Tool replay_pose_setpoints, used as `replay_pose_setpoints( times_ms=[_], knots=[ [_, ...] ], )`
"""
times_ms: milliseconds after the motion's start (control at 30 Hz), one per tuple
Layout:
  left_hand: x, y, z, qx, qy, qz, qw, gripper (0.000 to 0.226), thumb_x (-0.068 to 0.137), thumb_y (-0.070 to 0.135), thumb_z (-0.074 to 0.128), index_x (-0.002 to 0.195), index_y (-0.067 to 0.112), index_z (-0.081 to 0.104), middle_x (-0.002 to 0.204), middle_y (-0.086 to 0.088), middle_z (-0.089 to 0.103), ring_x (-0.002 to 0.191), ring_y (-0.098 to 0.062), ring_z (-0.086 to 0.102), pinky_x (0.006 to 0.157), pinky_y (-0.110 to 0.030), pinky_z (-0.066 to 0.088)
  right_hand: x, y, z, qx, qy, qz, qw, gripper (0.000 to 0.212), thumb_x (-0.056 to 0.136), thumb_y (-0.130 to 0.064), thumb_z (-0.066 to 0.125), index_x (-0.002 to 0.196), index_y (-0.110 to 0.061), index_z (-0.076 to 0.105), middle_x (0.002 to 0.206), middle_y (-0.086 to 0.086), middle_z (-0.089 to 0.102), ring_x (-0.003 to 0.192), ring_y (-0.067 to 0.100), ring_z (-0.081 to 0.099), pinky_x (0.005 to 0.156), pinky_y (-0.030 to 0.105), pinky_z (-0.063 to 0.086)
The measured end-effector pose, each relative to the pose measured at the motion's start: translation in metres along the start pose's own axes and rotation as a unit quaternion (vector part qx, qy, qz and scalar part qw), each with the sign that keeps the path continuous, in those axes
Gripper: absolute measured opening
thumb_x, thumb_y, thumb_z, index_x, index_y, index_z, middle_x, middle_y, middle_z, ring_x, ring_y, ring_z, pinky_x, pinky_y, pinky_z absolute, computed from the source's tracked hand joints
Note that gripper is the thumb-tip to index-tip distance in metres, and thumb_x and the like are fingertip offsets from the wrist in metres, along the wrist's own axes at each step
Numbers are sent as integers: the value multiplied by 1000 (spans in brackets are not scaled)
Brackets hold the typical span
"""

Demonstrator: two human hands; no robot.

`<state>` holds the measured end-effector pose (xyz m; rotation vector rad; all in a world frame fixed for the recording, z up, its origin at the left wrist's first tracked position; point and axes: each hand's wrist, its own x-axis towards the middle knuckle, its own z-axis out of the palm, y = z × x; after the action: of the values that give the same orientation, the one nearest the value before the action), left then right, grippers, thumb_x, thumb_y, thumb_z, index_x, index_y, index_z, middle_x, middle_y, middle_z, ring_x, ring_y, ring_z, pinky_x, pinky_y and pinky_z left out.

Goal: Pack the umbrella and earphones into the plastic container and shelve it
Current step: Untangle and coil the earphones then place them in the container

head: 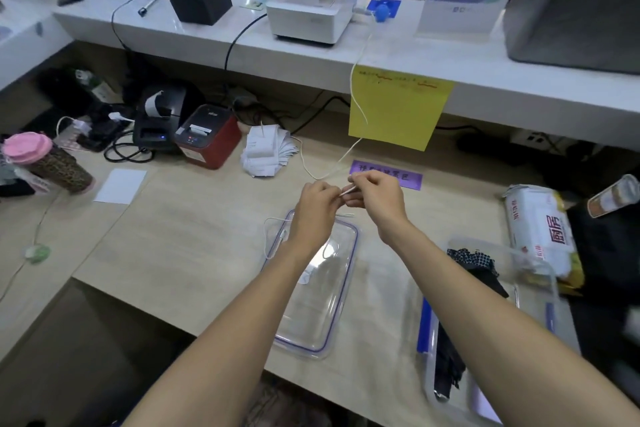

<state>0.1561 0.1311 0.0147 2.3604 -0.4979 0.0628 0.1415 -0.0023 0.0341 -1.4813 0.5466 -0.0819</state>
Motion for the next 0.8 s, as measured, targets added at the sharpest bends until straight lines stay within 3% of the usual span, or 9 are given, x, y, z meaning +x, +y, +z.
replay_pose_setpoints(
  times_ms=[133,233,333,400,467,567,633,733,800],
  knots=[
    [13,21,-11,-159,-36,-92,982,23,98,17,60,87,1,73,82,-18,71,80,-30,68,78,-41,56,0,-8,-18,-27,-14,-32,999,23,92,-25,58,87,-8,72,76,5,65,75,19,61,68,32,55],
    [24,43,-17,-342,-58,-162,924,22,100,13,57,95,-1,73,95,-18,76,83,-26,75,79,-32,61,-3,-15,-33,-68,-47,-46,996,37,97,-45,51,97,-13,69,97,0,65,91,16,58,82,35,50],
    [34,63,-16,-457,-40,-185,869,23,102,12,52,94,-1,70,87,-11,76,78,-21,75,75,-30,63,-13,-18,-45,-81,-102,-17,991,55,94,-66,40,116,-22,65,117,-4,66,111,12,58,98,34,43],
    [42,78,-15,-481,-36,-179,858,23,102,14,54,89,6,71,83,-6,78,75,-18,75,71,-30,62,-23,-20,-53,-87,-157,-9,984,55,93,-69,35,116,-31,67,113,-6,72,105,2,63,92,24,39],
    [50,93,-16,-498,-39,-172,849,22,102,16,56,88,8,71,86,-8,78,81,-21,76,71,-30,61,-34,-23,-60,-118,-171,-16,978,48,96,-64,38,109,-30,70,100,-7,77,97,-2,66,87,22,39],
    [62,109,-20,-468,-28,-143,872,23,101,22,57,88,15,75,93,-10,78,92,-24,75,80,-35,61,-41,-33,-71,-149,-80,-87,982,40,100,-45,51,89,-12,72,82,0,75,87,14,68,86,37,50],
    [68,122,-24,-407,-4,-121,905,24,101,22,57,86,24,76,93,-3,77,91,-21,71,85,-37,56,-45,-45,-83,-127,-13,-126,984,37,101,-36,52,81,-9,67,72,0,67,72,11,64,75,36,48],
    [74,145,-29,-398,6,-108,911,29,100,7,53,90,26,73,84,8,71,74,-6,60,73,-23,49,-49,-67,-107,-146,52,-158,975,38,102,-36,49,77,-11,62,61,-7,57,57,2,49,61,27,38],
    [75,166,-31,-434,-15,-115,894,33,98,-5,48,91,19,69,83,2,66,66,-7,52,61,-16,43,-51,-80,-125,-181,72,-170,966,37,102,-35,49,78,-11,64,65,-8,58,61,4,49,59,23,36]
  ],
)
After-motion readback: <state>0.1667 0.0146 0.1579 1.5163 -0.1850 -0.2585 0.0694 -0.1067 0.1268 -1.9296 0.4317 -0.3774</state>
